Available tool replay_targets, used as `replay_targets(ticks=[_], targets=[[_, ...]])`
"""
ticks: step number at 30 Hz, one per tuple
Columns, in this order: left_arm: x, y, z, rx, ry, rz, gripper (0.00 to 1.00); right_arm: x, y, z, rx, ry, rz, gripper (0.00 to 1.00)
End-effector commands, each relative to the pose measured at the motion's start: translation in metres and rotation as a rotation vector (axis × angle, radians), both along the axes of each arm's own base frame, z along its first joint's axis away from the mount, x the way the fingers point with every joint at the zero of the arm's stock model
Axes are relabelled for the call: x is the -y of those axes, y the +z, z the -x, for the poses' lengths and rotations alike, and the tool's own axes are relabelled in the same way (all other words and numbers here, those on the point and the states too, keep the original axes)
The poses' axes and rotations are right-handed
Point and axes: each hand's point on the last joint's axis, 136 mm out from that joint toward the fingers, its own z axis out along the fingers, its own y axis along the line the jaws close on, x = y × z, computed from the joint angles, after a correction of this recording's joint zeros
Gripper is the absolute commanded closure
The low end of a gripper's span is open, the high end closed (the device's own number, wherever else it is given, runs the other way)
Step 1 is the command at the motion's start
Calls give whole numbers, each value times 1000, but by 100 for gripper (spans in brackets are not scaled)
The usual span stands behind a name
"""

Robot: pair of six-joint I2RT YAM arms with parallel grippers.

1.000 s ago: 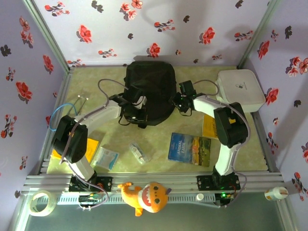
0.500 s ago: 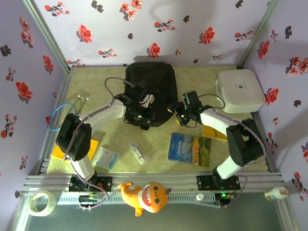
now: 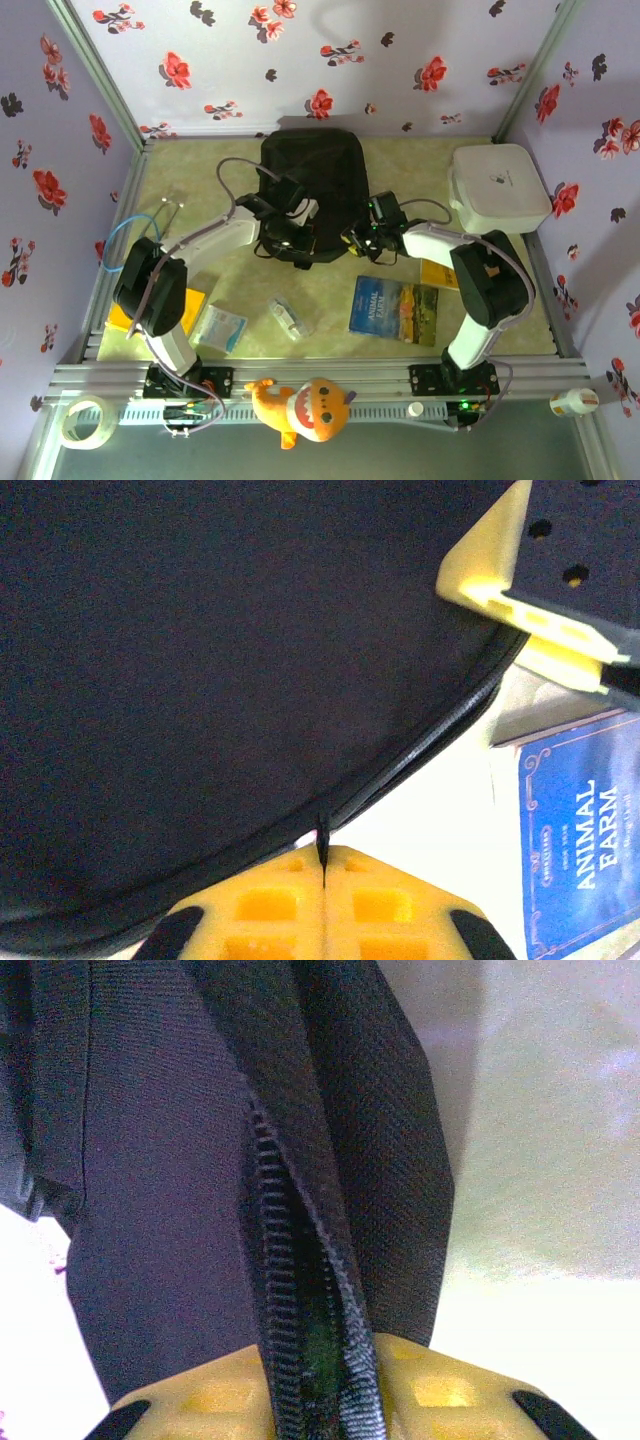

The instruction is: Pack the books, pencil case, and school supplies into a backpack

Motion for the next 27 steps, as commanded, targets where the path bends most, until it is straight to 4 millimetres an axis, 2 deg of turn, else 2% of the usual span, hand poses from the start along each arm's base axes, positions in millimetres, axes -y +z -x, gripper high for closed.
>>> replay_targets(ticks=[1, 6, 10, 19, 23, 27], targets=[[-24, 16, 7, 70, -32, -82, 100, 21, -6, -10, 18, -12, 93, 81], [-55, 9, 12, 93, 22, -170, 100, 36, -7, -11, 24, -10, 161, 84], [-69, 6, 13, 95, 41, -204, 100, 41, -9, -13, 26, -6, 196, 84], [-103, -21, -3, 52, 136, -313, 100, 56, -11, -19, 39, -31, 251, 86], [-107, -30, -13, 41, 171, -321, 100, 61, -14, -20, 36, -30, 282, 87], [-103, -30, -22, 48, 172, -317, 100, 67, -14, -27, 49, -33, 310, 88]])
